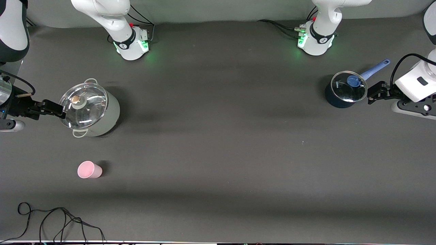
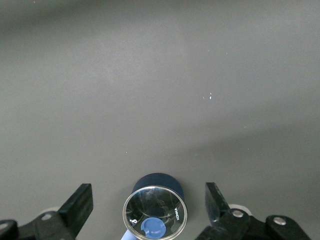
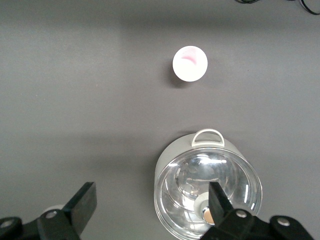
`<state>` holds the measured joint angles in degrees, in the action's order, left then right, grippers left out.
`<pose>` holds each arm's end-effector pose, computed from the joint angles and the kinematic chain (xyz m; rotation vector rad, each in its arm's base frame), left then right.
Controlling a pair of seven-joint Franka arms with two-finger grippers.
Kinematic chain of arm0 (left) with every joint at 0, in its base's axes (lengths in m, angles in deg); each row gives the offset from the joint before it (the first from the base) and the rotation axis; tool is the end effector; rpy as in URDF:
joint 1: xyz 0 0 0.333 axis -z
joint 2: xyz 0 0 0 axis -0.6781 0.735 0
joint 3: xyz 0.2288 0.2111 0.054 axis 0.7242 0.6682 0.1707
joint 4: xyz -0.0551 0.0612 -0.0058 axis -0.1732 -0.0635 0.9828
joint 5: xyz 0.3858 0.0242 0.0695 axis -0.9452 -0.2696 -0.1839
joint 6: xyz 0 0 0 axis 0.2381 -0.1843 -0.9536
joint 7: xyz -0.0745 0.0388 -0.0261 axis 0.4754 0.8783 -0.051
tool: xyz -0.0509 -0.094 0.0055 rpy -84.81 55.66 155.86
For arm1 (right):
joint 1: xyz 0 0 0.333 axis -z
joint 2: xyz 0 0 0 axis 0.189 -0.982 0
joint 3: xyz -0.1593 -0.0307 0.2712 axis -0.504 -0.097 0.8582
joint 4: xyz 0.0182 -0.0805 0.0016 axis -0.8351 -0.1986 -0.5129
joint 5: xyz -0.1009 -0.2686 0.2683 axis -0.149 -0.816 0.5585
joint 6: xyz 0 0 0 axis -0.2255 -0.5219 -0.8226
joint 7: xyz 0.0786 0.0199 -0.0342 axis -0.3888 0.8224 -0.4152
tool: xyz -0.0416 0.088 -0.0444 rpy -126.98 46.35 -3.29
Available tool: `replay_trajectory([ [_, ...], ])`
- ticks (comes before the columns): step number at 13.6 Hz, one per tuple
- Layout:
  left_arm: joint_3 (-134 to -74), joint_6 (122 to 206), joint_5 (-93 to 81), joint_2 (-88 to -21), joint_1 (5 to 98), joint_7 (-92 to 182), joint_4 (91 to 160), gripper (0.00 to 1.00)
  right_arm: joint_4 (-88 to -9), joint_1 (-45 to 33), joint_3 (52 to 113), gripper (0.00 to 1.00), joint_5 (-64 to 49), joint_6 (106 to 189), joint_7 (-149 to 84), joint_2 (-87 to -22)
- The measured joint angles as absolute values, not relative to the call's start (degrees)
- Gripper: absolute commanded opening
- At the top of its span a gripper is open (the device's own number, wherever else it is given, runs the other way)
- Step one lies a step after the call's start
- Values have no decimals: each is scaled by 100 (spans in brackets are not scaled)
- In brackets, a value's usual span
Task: Transfer pink cup from left to right arm
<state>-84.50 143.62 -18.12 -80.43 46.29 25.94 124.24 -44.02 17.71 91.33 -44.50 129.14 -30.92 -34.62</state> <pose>0.5577 -0.0154 0.5712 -3.0599 0.4056 0.0458 0.5788 -0.0350 0.5588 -3.1365 -0.0041 0.0437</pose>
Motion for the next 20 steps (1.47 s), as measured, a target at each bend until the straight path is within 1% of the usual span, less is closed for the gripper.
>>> replay_trajectory([
  [2,-8456,14385,-1812,-8034,4628,2594,12398,100,-4371,1286,8668,99,-4450,12916,-3086,-3458],
  [6,-8468,14327,-1805,-7806,4628,2592,11937,100,-4367,1101,8468,99,-4450,12909,-3080,-3411],
  [9,-8507,14202,-1791,-7694,4629,2593,11807,100,-4359,908,8226,99,-4450,12909,-3075,-3404],
  [20,-8506,14143,-1789,-7680,4596,2593,11874,100,-4149,860,8196,99,-4450,12665,-3075,-3395],
])
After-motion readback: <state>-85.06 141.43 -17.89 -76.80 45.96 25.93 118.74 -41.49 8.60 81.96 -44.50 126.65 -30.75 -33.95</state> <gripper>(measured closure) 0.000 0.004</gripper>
